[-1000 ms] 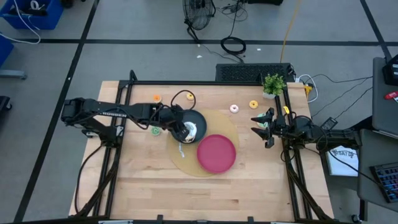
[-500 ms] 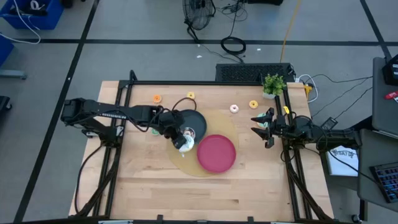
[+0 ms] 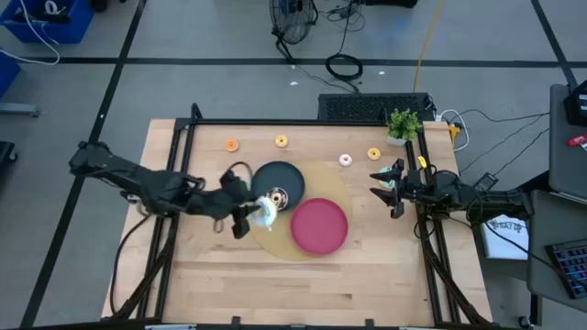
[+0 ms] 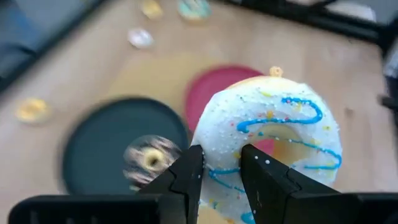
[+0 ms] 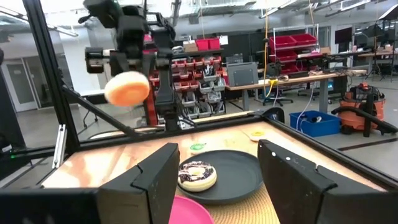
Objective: Pick & Place donuts
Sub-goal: Put the large white donut on the black plate
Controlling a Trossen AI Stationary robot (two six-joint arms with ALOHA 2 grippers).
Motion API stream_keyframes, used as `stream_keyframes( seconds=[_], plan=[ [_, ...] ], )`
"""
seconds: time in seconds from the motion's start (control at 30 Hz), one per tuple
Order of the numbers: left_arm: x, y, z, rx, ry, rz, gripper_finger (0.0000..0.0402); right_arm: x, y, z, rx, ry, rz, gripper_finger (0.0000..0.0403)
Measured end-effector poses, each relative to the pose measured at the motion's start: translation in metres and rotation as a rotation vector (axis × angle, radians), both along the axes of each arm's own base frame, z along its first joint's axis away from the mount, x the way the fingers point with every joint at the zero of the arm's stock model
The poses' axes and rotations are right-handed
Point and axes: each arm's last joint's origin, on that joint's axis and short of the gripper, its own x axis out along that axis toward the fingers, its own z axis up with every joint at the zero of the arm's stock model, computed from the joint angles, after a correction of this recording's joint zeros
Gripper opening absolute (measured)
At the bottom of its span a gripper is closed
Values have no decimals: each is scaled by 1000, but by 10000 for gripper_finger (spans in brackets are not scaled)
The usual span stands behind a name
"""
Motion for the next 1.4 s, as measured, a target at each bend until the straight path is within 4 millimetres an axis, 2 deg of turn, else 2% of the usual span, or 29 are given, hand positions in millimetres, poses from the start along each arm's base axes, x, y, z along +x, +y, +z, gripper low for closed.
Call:
stream_keyframes(
  seconds=[0.13, 0.33, 0.47, 0.63, 0.8, 1.0, 1.4],
  plan=[
    [-12, -2, 8, 95, -85, 78, 111, 0, 0, 0, 0, 3, 1, 208],
    [-22, 11, -14, 108, -98, 196, 111, 0, 0, -1, 0, 8, 1, 208],
    [-24, 18, -32, 25, -165, 111, 111, 1, 0, -1, 0, 11, 1, 208],
    [-28, 32, -43, -17, -295, -43, 111, 1, 0, -1, 0, 14, 0, 208],
    [-49, 47, -51, 19, -417, -127, 111, 1, 0, -1, 0, 15, 1, 208],
    [-77, 53, -65, 72, -558, -219, 111, 1, 0, -2, 1, 19, 0, 208],
    [-124, 67, -81, 36, -710, -130, 111, 1, 0, -2, 1, 24, 1, 208]
  ],
)
